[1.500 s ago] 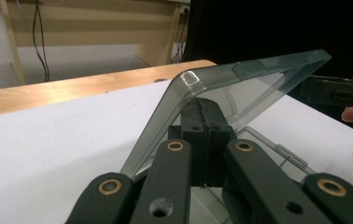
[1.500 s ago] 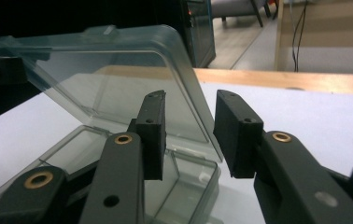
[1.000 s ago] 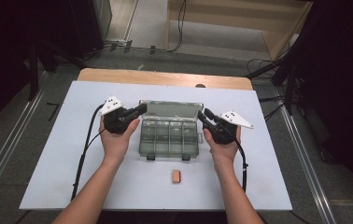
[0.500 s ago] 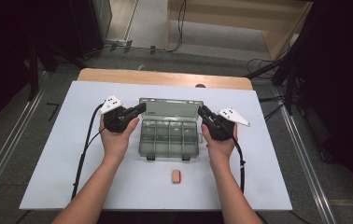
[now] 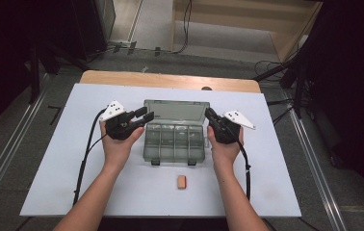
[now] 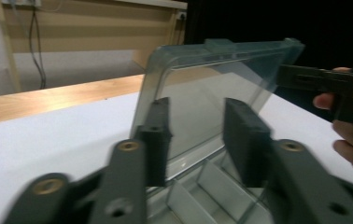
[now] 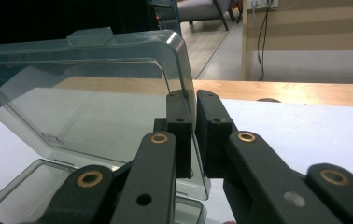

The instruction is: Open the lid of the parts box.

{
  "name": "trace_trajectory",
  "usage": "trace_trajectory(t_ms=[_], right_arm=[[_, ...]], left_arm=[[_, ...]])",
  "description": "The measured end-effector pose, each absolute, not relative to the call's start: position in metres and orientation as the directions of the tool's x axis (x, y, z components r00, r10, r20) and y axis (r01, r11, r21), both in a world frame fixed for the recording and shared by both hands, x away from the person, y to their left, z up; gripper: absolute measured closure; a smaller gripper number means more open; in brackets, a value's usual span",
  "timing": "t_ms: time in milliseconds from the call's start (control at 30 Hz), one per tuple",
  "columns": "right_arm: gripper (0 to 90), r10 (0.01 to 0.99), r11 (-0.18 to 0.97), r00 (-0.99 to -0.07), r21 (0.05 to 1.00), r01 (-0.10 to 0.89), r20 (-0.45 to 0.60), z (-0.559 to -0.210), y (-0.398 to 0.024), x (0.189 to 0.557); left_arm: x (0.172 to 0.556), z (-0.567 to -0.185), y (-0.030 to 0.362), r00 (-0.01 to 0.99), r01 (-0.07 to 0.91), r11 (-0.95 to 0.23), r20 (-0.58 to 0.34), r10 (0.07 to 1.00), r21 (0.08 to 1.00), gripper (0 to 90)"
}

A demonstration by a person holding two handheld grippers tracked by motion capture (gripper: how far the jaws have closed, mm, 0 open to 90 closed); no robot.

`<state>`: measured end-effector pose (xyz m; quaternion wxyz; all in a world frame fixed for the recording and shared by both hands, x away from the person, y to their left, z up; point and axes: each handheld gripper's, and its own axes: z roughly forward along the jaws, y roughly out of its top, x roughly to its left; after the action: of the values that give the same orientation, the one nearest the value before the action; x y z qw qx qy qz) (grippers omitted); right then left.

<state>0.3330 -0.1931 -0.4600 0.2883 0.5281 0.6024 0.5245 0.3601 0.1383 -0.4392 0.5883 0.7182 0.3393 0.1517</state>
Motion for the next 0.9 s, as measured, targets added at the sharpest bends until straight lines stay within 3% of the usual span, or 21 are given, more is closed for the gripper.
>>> trace_trajectory(t_ms=[233, 367, 533, 567, 633, 767, 900], right_arm=[[83.2, 0.940, -0.105, -0.274, 0.935, 0.338, 0.205, -0.459, -0.193, 0.336], [83.3, 0.940, -0.107, -0.274, 0.937, 0.334, 0.205, -0.459, -0.193, 0.337], [83.4, 0.937, -0.110, -0.277, 0.932, 0.346, 0.213, -0.458, -0.194, 0.339], [83.4, 0.936, -0.110, -0.279, 0.932, 0.345, 0.213, -0.458, -0.195, 0.340], [83.5, 0.936, -0.110, -0.280, 0.932, 0.345, 0.215, -0.458, -0.195, 0.341], [83.5, 0.936, -0.111, -0.280, 0.932, 0.345, 0.215, -0.458, -0.196, 0.343], [83.6, 0.935, -0.113, -0.279, 0.928, 0.354, 0.221, -0.458, -0.196, 0.345]], left_arm=[[0.361, -0.441, 0.149, 0.721, 0.320, -0.081, -0.188, 0.667, 0.944, 23.8], [0.365, -0.445, 0.152, 0.700, 0.342, -0.079, -0.197, 0.687, 0.936, 0.0], [0.374, -0.451, 0.151, 0.674, 0.395, -0.066, -0.241, 0.698, 0.916, 0.0], [0.376, -0.454, 0.149, 0.666, 0.403, -0.073, -0.238, 0.707, 0.912, 1.4], [0.378, -0.457, 0.148, 0.649, 0.400, -0.084, -0.217, 0.729, 0.913, 19.2], [0.384, -0.460, 0.145, 0.626, 0.419, -0.097, -0.210, 0.751, 0.903, 43.1], [0.388, -0.466, 0.143, 0.593, 0.427, -0.121, -0.177, 0.785, 0.896, 56.0]])
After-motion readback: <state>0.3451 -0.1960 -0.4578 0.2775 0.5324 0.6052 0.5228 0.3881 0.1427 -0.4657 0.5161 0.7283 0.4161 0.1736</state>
